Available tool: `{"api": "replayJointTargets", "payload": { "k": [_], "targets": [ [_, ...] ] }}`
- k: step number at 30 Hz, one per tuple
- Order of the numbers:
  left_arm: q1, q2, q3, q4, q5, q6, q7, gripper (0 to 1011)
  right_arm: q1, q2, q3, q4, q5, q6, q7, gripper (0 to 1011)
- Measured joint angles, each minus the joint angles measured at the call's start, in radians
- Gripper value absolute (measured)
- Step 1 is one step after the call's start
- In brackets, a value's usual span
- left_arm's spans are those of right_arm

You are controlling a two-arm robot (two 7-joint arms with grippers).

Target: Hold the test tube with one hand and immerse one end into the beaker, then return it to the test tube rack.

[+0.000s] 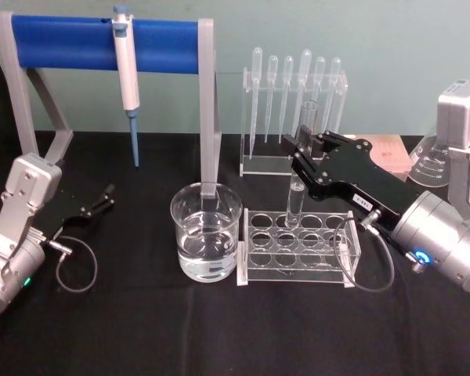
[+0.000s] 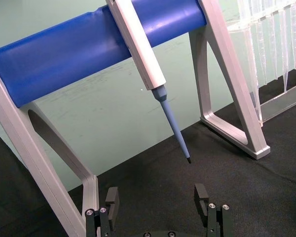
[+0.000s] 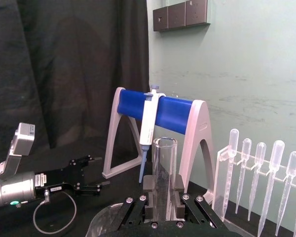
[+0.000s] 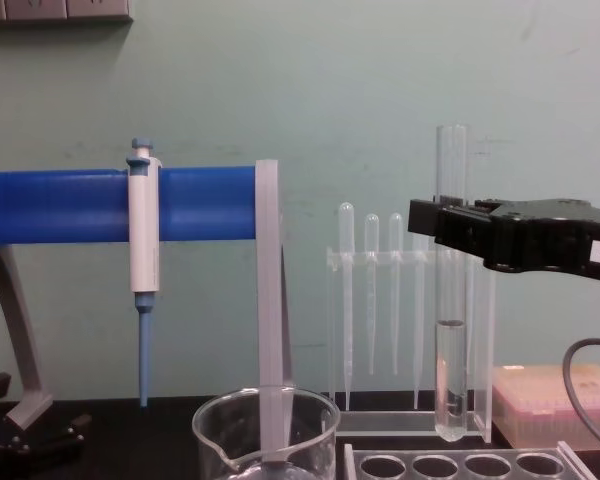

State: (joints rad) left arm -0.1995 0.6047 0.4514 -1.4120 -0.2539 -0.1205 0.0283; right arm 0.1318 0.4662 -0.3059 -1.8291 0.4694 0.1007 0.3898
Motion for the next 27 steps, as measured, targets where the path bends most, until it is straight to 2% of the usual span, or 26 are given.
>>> {"api": "replayJointTargets", "payload": {
  "k": [27],
  "targets": [
    [0.000,0.000,0.000,0.000,0.000,0.000,0.000,1000,-0.001,-0.001,0.001,0.001,0.000,-0.003,0.001,225]
  ]
}}
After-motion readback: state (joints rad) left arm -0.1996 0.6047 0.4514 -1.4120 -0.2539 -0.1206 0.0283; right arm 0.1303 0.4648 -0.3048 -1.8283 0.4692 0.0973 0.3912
